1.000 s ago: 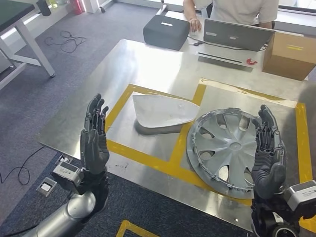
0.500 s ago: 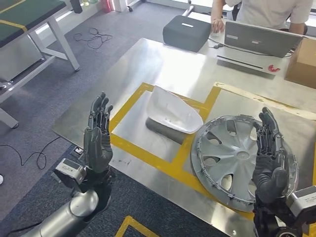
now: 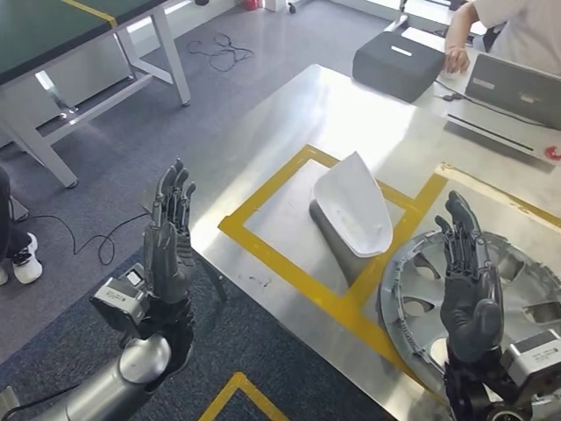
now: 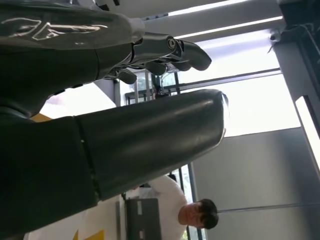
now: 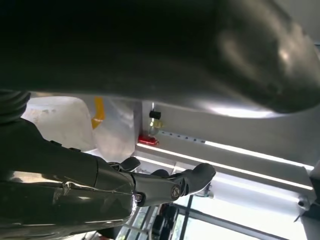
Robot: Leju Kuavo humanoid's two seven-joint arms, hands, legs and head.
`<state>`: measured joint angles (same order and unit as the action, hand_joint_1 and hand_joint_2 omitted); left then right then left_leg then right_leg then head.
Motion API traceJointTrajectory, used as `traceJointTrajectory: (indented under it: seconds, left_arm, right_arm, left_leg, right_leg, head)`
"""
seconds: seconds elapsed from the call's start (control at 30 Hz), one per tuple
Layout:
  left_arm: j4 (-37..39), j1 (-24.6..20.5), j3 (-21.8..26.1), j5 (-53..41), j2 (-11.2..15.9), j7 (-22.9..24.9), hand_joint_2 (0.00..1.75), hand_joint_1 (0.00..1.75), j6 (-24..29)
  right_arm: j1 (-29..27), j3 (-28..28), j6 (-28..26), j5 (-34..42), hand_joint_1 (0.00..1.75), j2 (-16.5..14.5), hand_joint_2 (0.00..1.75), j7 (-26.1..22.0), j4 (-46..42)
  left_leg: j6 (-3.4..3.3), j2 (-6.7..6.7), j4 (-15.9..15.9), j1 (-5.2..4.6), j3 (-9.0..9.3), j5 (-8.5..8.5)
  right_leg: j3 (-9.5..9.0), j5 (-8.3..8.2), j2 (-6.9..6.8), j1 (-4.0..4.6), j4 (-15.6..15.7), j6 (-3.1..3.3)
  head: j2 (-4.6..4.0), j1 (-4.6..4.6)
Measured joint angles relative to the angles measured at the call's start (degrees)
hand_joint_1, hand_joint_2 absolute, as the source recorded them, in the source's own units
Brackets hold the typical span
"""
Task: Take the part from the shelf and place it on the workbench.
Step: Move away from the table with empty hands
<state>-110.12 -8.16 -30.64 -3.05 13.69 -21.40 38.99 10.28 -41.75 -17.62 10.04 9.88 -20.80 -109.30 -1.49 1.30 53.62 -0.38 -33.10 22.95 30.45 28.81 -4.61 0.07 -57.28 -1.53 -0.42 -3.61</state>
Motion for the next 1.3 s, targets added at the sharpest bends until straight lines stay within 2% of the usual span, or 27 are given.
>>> traceJointTrajectory:
  seconds: [0.07, 0.1, 0.13, 0.17, 0.2, 0.27, 0.3, 0.4, 0.47, 0.5, 0.53, 0.6, 0.67, 0.7, 0.73, 0.77, 0.83, 0.9, 0.97, 1.0, 1.03, 1.07, 1.13, 1.17, 1.2, 1.23, 1.3]
  left_arm:
    - [0.00, -0.10, -0.14, -0.01, -0.03, 0.01, 0.00, 0.00, 0.00]
    - [0.01, -0.08, -0.20, 0.01, -0.04, 0.02, 0.00, 0.00, 0.00]
    - [0.01, -0.05, -0.26, 0.01, -0.05, 0.02, 0.00, 0.00, 0.00]
    - [0.01, -0.03, -0.30, 0.01, -0.05, 0.02, 0.00, 0.00, 0.00]
    - [0.01, -0.02, -0.31, 0.01, -0.05, 0.02, 0.00, 0.00, 0.00]
    - [0.01, -0.02, -0.32, 0.01, -0.05, 0.02, 0.00, 0.00, 0.00]
    - [0.01, -0.02, -0.33, 0.01, -0.05, 0.02, 0.00, 0.00, -0.01]
    - [0.01, -0.03, -0.37, 0.00, -0.05, 0.06, 0.00, 0.00, -0.04]
    - [0.01, 0.13, -0.40, 0.00, -0.04, 0.08, 0.00, 0.00, -0.09]
    - [0.01, 0.22, -0.41, -0.02, -0.03, 0.09, 0.00, 0.00, -0.15]
    - [0.01, 0.23, -0.42, -0.05, -0.03, 0.09, 0.00, 0.00, -0.21]
    - [0.01, 0.23, -0.43, -0.14, -0.05, 0.09, 0.00, 0.00, -0.35]
    - [0.01, 0.34, -0.45, -0.26, -0.08, 0.10, 0.00, 0.00, -0.39]
    - [0.01, 0.42, -0.46, -0.35, -0.09, 0.14, 0.00, 0.00, -0.39]
    - [0.01, 0.48, -0.46, -0.44, -0.09, 0.17, 0.00, 0.00, -0.39]
    - [0.01, 0.51, -0.46, -0.52, -0.09, 0.21, 0.00, 0.00, -0.39]
    - [0.01, 0.50, -0.47, -0.63, -0.09, 0.26, 0.00, 0.00, -0.39]
    - [-0.01, 0.47, -0.47, -0.75, -0.09, 0.32, 0.00, 0.00, -0.39]
    - [-0.03, 0.49, -0.48, -0.89, -0.07, 0.37, 0.00, 0.00, -0.39]
    - [-0.05, 0.56, -0.49, -0.95, -0.06, 0.38, 0.00, 0.00, -0.38]
    - [-0.12, 0.60, -0.49, -1.03, -0.04, 0.38, 0.00, 0.00, -0.37]
    - [-0.19, 0.65, -0.49, -1.08, -0.04, 0.39, 0.00, 0.00, -0.37]
    - [-0.28, 0.72, -0.49, -1.14, -0.04, 0.39, 0.00, 0.00, -0.36]
    - [-0.28, 0.77, -0.49, -1.13, -0.05, 0.39, 0.00, 0.00, -0.36]
    - [-0.27, 0.81, -0.49, -1.13, -0.05, 0.39, 0.00, 0.00, -0.35]
    - [-0.27, 0.84, -0.49, -1.13, -0.05, 0.39, 0.00, 0.00, -0.35]
    - [-0.27, 0.88, -0.49, -1.13, -0.06, 0.39, 0.00, 0.00, -0.35]
  right_arm:
    - [-0.11, 0.15, 0.00, -0.01, 0.00, 0.00, 0.00, -0.04, -0.12]
    - [-0.26, 0.19, 0.00, -0.01, 0.00, 0.00, 0.00, -0.03, -0.14]
    - [-0.42, 0.20, 0.00, -0.01, 0.00, 0.00, 0.00, -0.01, -0.14]
    - [-0.54, 0.21, 0.00, -0.01, 0.00, 0.00, 0.00, -0.01, -0.14]
    - [-0.61, 0.24, 0.00, -0.01, 0.00, 0.00, 0.00, -0.01, -0.14]
    - [-0.60, 0.31, 0.02, -0.01, 0.00, 0.00, 0.00, -0.04, -0.14]
    - [-0.59, 0.36, 0.07, -0.01, 0.00, 0.01, 0.00, -0.09, -0.14]
    - [-0.62, 0.53, 0.31, -0.01, 0.00, 0.01, 0.00, -0.26, -0.25]
    - [-0.64, 0.60, 0.48, 0.00, 0.00, 0.00, 0.00, -0.32, -0.32]
    - [-0.61, 0.65, 0.57, 0.01, 0.00, 0.01, 0.00, -0.33, -0.36]
    - [-0.58, 0.70, 0.67, 0.02, 0.00, 0.01, 0.00, -0.35, -0.42]
    - [-0.60, 0.79, 0.95, 0.06, 0.00, 0.02, 0.00, -0.38, -0.57]
    - [-0.76, 0.80, 1.20, 0.13, 0.00, 0.02, 0.00, -0.39, -0.65]
    - [-0.84, 0.81, 1.32, 0.18, 0.00, 0.02, 0.00, -0.38, -0.65]
    - [-0.89, 0.83, 1.44, 0.24, 0.00, 0.02, 0.00, -0.39, -0.65]
    - [-0.91, 0.85, 1.59, 0.30, 0.00, 0.02, 0.00, -0.40, -0.65]
    - [-0.89, 0.90, 1.88, 0.39, 0.00, 0.02, 0.00, -0.46, -0.66]
    - [-0.83, 1.02, 2.18, 0.50, 0.00, 0.02, 0.00, -0.56, -0.68]
    - [-0.80, 1.14, 2.55, 0.67, 0.00, 0.02, 0.00, -0.68, -0.69]
    - [-0.79, 1.18, 2.74, 0.73, 0.00, 0.02, 0.00, -0.72, -0.69]
    - [-0.75, 1.22, 2.90, 0.81, 0.00, 0.02, 0.00, -0.78, -0.71]
    - [-0.70, 1.30, 3.00, 0.87, 0.00, 0.02, 0.00, -0.84, -0.72]
    - [-0.68, 1.46, 3.11, 0.96, 0.00, 0.02, 0.00, -0.91, -0.72]
    - [-0.74, 1.51, 3.15, 0.97, 0.00, 0.02, 0.00, -0.91, -0.71]
    - [-0.82, 1.55, 3.16, 0.98, 0.00, 0.02, 0.00, -0.89, -0.70]
    - [-0.87, 1.58, 3.18, 0.98, 0.00, 0.02, 0.00, -0.90, -0.69]
    - [-0.90, 1.69, 3.20, 1.00, 0.00, 0.02, 0.00, -0.90, -0.69]
  left_leg:
    - [-0.25, -1.22, -0.16, 0.21, 0.24, -0.06]
    - [-0.32, -1.95, -0.15, 0.21, 0.26, -0.05]
    - [-0.36, -2.75, -0.13, 0.21, 0.29, -0.03]
    - [-0.33, -3.64, -0.10, 0.22, 0.37, 0.01]
    - [-0.26, -4.57, -0.06, 0.25, 0.51, 0.06]
    - [-0.02, -6.05, 0.04, 0.32, 0.84, 0.23]
    - [0.13, -6.60, 0.10, 0.35, 0.92, 0.32]
    - [0.81, -8.38, 0.53, 0.43, 0.19, 0.29]
    - [1.48, -9.61, 0.59, 0.65, -0.35, 0.08]
    - [1.78, -8.97, 1.00, 0.60, -0.58, 0.35]
    - [2.08, -7.56, 2.34, 0.49, -1.25, 1.11]
    - [2.62, -3.53, 8.73, 0.42, -4.57, 4.15]
    - [3.00, -1.91, 16.38, 0.67, -8.93, 6.82]
    - [3.06, -1.72, 18.04, 0.75, -10.03, 6.87]
    - [3.01, -1.58, 17.40, 0.79, -9.92, 5.89]
    - [2.87, -1.27, 14.47, 0.78, -8.51, 4.05]
    - [2.30, 1.05, 5.88, 0.34, -3.95, 0.46]
    - [1.60, 2.64, 1.08, -0.25, -1.47, -0.70]
    - [1.01, 1.50, 0.64, -0.43, -1.45, -0.56]
    - [0.76, 0.80, 0.47, -0.31, -1.35, -0.60]
    - [0.48, 0.10, 0.29, -0.15, -1.16, -0.64]
    - [0.22, -0.52, 0.09, 0.05, -0.95, -0.70]
    - [-0.12, -1.83, 0.05, 0.14, -0.76, -0.64]
    - [-0.20, -2.56, 0.07, 0.11, -0.73, -0.61]
    - [-0.23, -3.40, 0.10, 0.08, -0.69, -0.58]
    - [-0.22, -4.31, 0.13, 0.06, -0.59, -0.56]
    - [-0.09, -6.15, 0.22, 0.08, -0.26, -0.45]
  right_leg:
    - [3.32, 3.66, 3.34, -0.23, -7.33, -0.37]
    - [5.42, 5.27, 4.04, -0.26, -11.57, -0.50]
    - [7.05, 5.99, 4.33, -0.29, -14.54, -0.61]
    - [7.69, 5.44, 4.44, -0.34, -15.29, -0.68]
    - [7.16, 3.71, 4.59, -0.44, -13.56, -0.69]
    - [4.31, -0.78, 5.40, -0.72, -6.64, -0.64]
    - [2.81, -2.27, 6.75, -0.93, -3.23, -0.60]
    - [0.42, -3.00, 9.68, -1.32, 1.89, -0.28]
    - [-0.01, -2.97, 8.57, -1.22, 2.36, 0.23]
    - [-0.27, -3.05, 7.82, -1.21, 2.61, 0.52]
    - [-0.53, -3.11, 7.01, -1.23, 2.88, 0.88]
    - [-0.83, -3.08, 5.38, -1.09, 3.17, 1.42]
    - [-0.84, -2.90, 3.65, -0.86, 3.17, 1.72]
    - [-0.87, -2.78, 2.79, -0.78, 3.17, 1.79]
    - [-0.95, -2.65, 1.96, -0.72, 3.17, 1.80]
    - [-1.09, -2.50, 1.18, -0.68, 3.17, 1.75]
    - [-1.49, -2.07, -0.12, -0.41, 3.14, 1.45]
    - [-1.82, -1.64, -1.24, -0.08, 3.13, 1.00]
    - [-2.15, -1.29, -2.48, 0.03, 3.23, 0.50]
    - [-2.18, -0.91, -2.34, -0.09, 3.02, 0.19]
    - [-1.82, -0.05, -1.28, -0.22, 1.95, -0.06]
    - [-0.84, 1.34, 0.31, -0.36, -0.35, -0.28]
    - [3.13, 5.09, 3.61, -0.51, -8.56, -0.51]
    - [5.27, 6.40, 4.19, -0.51, -12.57, -0.58]
    - [6.76, 6.69, 4.42, -0.51, -15.00, -0.60]
    - [7.10, 5.65, 4.53, -0.52, -14.90, -0.55]
    - [4.63, 0.86, 5.54, -0.59, -8.15, -0.26]
  head:
    - [0.00, 0.48]
    - [0.00, 0.66]
    - [0.00, 0.72]
    - [0.00, 0.73]
    - [0.00, 0.76]
    - [0.00, 0.80]
    - [0.00, 0.84]
    - [0.00, 0.87]
    - [0.00, 0.76]
    - [0.00, 0.70]
    - [0.00, 0.50]
    - [0.00, 0.07]
    - [0.00, -0.19]
    - [0.00, -0.24]
    - [0.00, -0.31]
    - [0.00, -0.38]
    - [0.00, -0.48]
    - [0.00, -0.34]
    - [0.00, -0.11]
    - [0.00, -0.06]
    - [0.00, 0.03]
    - [0.00, 0.22]
    - [0.00, 0.63]
    - [0.00, 0.76]
    - [0.00, 0.77]
    - [0.00, 0.77]
    - [0.00, 0.80]
